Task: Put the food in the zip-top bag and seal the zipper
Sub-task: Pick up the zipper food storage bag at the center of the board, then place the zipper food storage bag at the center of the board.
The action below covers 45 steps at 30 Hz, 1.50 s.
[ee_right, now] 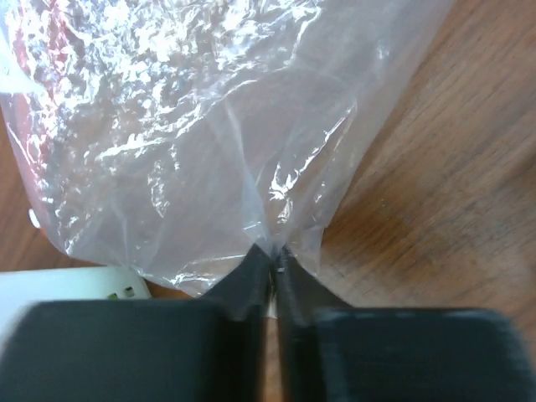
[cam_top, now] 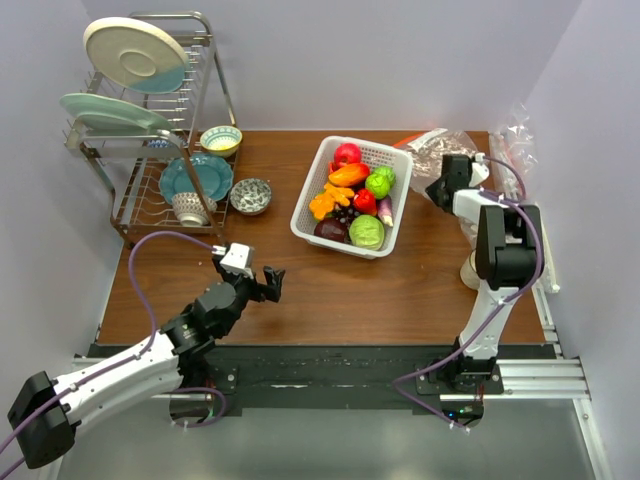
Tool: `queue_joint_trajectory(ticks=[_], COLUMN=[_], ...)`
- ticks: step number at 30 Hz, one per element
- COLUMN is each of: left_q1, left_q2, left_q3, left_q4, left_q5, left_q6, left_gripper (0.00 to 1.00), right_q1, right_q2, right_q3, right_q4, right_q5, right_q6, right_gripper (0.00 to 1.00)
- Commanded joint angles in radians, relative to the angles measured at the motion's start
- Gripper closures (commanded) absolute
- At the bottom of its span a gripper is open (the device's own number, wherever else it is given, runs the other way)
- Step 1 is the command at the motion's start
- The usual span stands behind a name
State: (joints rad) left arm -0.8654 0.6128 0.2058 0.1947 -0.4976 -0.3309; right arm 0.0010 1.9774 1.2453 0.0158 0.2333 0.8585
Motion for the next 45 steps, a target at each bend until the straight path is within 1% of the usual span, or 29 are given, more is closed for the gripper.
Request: queue_joint_trajectory(ticks=[1,5,7,8,9,11,12,14,15,16,18,19,20,21,22,23,24,25,26,28,32,35,36,37,40,42,43,44,45], left_q1=[-0.003,-0.003,-0.003,-0.003,-0.004,-0.003,-0.003,-0.004,-0.004,-0.003,-0.003,-0.004,-0.003,-0.003,-0.003,-0.003,-0.004,-0.003,-0.004,-0.003,-0.003,-0.003,-0.003,-0.003,-0.003,-0.003,-0.003,-0.003,-0.003], left_q2=[-0.01,-0.01,-0.008,-0.005,-0.005,-0.005,-0.007,-0.013,-0.016,-0.022,-0.025,-0.025,-0.025,-0.024,-0.027,-0.03,-0.041,-0.044,-0.05,-0.065,-0.081,-0.099,-0.111,-0.117,-0.148,-0.177,-0.185,-0.192,-0.206], left_q3=[-0.003,-0.003,-0.003,-0.002,-0.002,-0.002,-0.002,-0.003,-0.003,-0.005,-0.003,0.003,0.009,0.024,0.084,0.111,0.131,0.164,0.176,0.198,0.224,0.248,0.256,0.268,0.287,0.29,0.288,0.288,0.285], left_q4=[0.038,0.038,0.038,0.037,0.038,0.038,0.037,0.034,0.034,0.034,0.029,0.028,0.011,-0.017,-0.061,-0.11,-0.115,-0.116,-0.117,-0.12,-0.167,-0.192,-0.233,-0.26,-0.304,-0.35,-0.362,-0.383,-0.393], left_q5=[-0.009,-0.01,-0.013,-0.012,-0.01,-0.01,-0.009,-0.007,-0.006,-0.004,-0.001,-0.001,0.001,0.007,0.01,0.031,0.112,0.148,0.171,0.202,0.16,0.146,0.134,0.125,0.087,0.061,0.053,0.045,0.044], left_q6=[-0.013,-0.013,-0.013,-0.013,-0.013,-0.013,-0.011,-0.011,-0.011,-0.011,-0.013,-0.014,-0.028,-0.052,-0.097,-0.158,-0.174,-0.19,-0.232,-0.263,-0.304,-0.284,-0.28,-0.266,-0.249,-0.24,-0.24,-0.24,-0.238], left_gripper=[0.02,0.02,0.02,0.02,0.02,0.02,0.02,0.02,0.01,0.01,0.0,0.0,0.0,0.0,0.0,0.0,0.0,0.0,0.0,0.0,0.0,0.0,0.0,0.0,0.0,0.0,0.0,0.0,0.0], right_q1=[0.002,0.002,0.001,0.001,0.002,0.002,0.001,0.002,0.002,0.002,0.002,0.002,0.001,0.002,0.004,0.011,0.031,0.048,0.065,0.122,0.218,0.283,0.31,0.321,0.341,0.343,0.343,0.341,0.343], right_q2=[-0.109,-0.317,-0.395,-0.432,-0.507,-0.573,-0.642,-0.702,-0.725,-0.773,-0.811,-0.85,-0.865,-0.887,-0.923,-0.946,-0.968,-0.991,-1.04,-1.08,-1.132,-1.134,-1.131,-1.128,-1.112,-1.108,-1.103,-1.1,-1.097], right_q3=[-0.001,-0.05,-0.073,-0.082,-0.092,-0.118,-0.124,-0.136,-0.141,-0.156,-0.164,-0.164,-0.165,-0.168,-0.179,-0.184,-0.197,-0.204,-0.211,-0.222,-0.221,-0.211,-0.211,-0.211,-0.205,-0.208,-0.21,-0.211,-0.214], right_q4=[0.047,-0.041,-0.074,-0.092,-0.099,-0.117,-0.132,-0.186,-0.197,-0.201,-0.217,-0.221,-0.223,-0.218,-0.211,-0.206,-0.209,-0.212,-0.221,-0.235,-0.234,-0.209,-0.194,-0.16,-0.134,-0.161,-0.198,-0.297,-0.359], right_q5=[0.078,0.188,0.225,0.23,0.216,0.163,0.096,-0.01,-0.157,-0.229,-0.393,-0.545,-0.624,-0.681,-0.791,-0.827,-0.853,-0.894,-0.904,-0.916,-0.96,-0.971,-0.982,-0.991,-1.019,-1.016,-0.973,-0.944,-0.913], right_q6=[0.008,-0.042,-0.074,-0.126,-0.156,-0.25,-0.272,-0.312,-0.32,-0.323,-0.306,-0.302,-0.274,-0.25,-0.227,-0.187,-0.178,-0.167,-0.164,-0.153,-0.092,-0.038,-0.023,0.002,0.024,0.001,-0.048,-0.083,-0.125], right_gripper=[1.0,1.0,1.0,1.0,1.0,1.0,1.0,1.0,1.0,1.0,1.0,1.0,1.0,1.0,1.0,1.0,1.0,1.0,1.0,1.0,1.0,1.0,1.0,1.0,1.0,1.0,0.99,0.98,0.93])
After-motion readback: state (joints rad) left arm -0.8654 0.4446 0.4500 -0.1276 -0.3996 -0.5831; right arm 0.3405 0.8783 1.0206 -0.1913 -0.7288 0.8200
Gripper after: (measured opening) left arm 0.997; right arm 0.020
